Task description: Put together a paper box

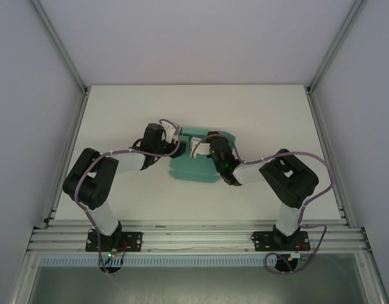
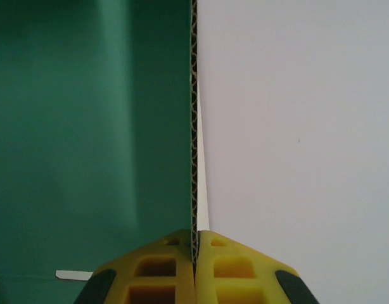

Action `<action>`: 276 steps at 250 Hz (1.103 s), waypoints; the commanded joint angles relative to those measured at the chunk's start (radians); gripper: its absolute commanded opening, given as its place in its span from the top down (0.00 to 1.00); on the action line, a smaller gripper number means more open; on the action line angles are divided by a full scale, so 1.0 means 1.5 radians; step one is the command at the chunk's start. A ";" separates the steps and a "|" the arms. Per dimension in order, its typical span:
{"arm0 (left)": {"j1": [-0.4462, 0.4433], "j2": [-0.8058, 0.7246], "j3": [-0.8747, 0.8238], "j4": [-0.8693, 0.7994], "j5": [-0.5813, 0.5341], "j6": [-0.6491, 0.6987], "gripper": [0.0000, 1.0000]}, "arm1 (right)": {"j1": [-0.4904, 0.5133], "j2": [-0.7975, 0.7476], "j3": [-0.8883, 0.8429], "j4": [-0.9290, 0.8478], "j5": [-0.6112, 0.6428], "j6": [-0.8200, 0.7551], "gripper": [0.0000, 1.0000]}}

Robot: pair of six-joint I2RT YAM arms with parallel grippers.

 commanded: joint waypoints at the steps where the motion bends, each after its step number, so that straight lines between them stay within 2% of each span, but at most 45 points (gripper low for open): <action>1: -0.006 0.019 0.024 0.047 -0.016 -0.008 0.46 | 0.011 -0.014 0.005 -0.032 -0.008 0.002 1.00; 18: -0.011 0.027 0.029 0.054 -0.029 -0.011 0.49 | 0.016 -0.010 0.007 -0.031 -0.003 0.006 1.00; 40: -0.020 0.038 0.032 0.067 -0.076 -0.019 0.60 | 0.021 -0.008 0.009 -0.034 0.001 0.022 1.00; 72: -0.029 0.053 0.027 0.105 -0.114 -0.043 0.63 | 0.030 -0.006 0.009 -0.040 0.012 0.039 1.00; 96: -0.036 0.066 0.031 0.111 -0.151 -0.051 0.76 | 0.034 -0.002 0.013 -0.037 0.030 0.052 1.00; 138: -0.061 0.092 0.023 0.133 -0.301 -0.057 0.98 | 0.045 0.000 0.022 -0.027 0.078 0.079 1.00; 183: -0.065 0.111 0.023 0.151 -0.291 -0.064 1.00 | 0.052 -0.013 0.028 -0.073 0.095 0.154 1.00; 193: -0.066 0.111 0.017 0.164 -0.280 -0.062 1.00 | 0.051 -0.019 0.030 -0.084 0.101 0.180 0.95; 204: -0.067 0.110 0.009 0.176 -0.272 -0.056 1.00 | 0.051 -0.028 0.032 -0.111 0.103 0.204 0.84; 237: -0.069 0.098 -0.018 0.213 -0.252 -0.033 1.00 | 0.051 -0.079 0.024 -0.188 0.080 0.293 0.60; 267: -0.070 0.094 -0.033 0.234 -0.237 -0.025 1.00 | 0.051 -0.155 0.016 -0.312 -0.005 0.382 0.41; 276: -0.070 0.094 -0.034 0.237 -0.230 -0.024 1.00 | 0.052 -0.179 0.016 -0.361 -0.043 0.406 0.39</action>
